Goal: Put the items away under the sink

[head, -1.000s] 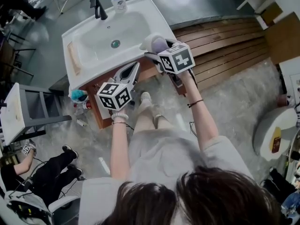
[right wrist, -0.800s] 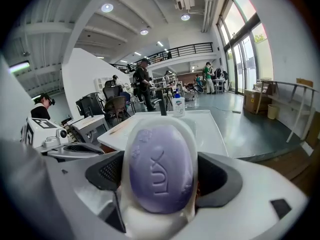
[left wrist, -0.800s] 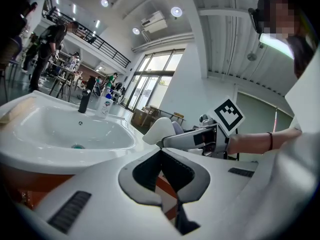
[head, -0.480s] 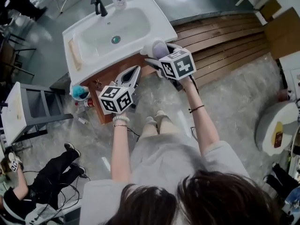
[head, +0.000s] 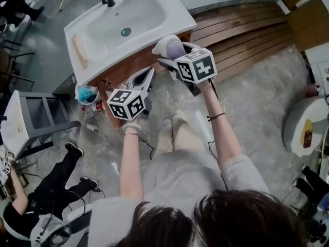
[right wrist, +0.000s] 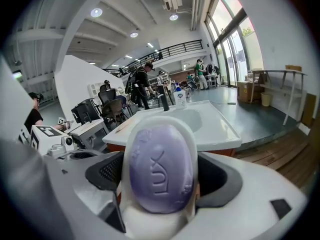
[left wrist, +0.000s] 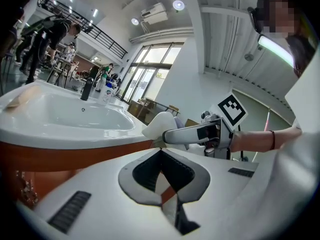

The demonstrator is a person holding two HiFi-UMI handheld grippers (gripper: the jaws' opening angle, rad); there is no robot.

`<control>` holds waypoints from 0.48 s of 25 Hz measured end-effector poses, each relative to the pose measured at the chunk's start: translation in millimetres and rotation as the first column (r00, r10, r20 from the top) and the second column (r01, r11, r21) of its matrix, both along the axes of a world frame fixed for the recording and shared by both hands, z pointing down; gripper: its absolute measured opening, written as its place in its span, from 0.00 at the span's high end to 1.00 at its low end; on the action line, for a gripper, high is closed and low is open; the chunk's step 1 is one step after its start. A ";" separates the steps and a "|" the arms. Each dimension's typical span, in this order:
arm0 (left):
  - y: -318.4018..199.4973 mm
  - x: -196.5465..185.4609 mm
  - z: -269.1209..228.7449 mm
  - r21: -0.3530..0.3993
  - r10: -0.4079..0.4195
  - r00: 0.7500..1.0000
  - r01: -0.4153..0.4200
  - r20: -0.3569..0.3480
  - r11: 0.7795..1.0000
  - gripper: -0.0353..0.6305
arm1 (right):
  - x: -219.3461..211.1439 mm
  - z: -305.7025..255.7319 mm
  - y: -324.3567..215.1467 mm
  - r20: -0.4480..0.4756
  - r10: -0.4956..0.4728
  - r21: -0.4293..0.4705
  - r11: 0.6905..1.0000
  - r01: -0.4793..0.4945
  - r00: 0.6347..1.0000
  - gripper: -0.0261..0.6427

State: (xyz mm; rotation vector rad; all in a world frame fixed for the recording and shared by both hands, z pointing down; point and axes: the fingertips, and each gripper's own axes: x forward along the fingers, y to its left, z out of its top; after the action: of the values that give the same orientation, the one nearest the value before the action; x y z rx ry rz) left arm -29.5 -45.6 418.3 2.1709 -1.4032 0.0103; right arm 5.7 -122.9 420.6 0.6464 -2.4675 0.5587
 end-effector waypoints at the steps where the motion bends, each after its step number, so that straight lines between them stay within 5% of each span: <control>1: 2.7 -0.1 2.4 -0.001 0.004 1.000 -0.004 -0.001 1.000 0.95 | -0.9 1.8 3.0 0.005 0.005 -0.002 1.000 -0.005 1.000 0.33; 12: 9.6 -6.7 37.7 -0.023 -0.018 1.000 0.018 -0.003 1.000 0.95 | -4.6 38.2 18.0 0.014 0.006 -0.033 0.999 -0.006 1.000 0.33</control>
State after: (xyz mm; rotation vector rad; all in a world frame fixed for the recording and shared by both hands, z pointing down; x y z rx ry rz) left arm -36.2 -36.0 456.0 2.1392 -1.4141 0.0166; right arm 1.1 -104.9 458.8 0.6392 -2.4645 0.6070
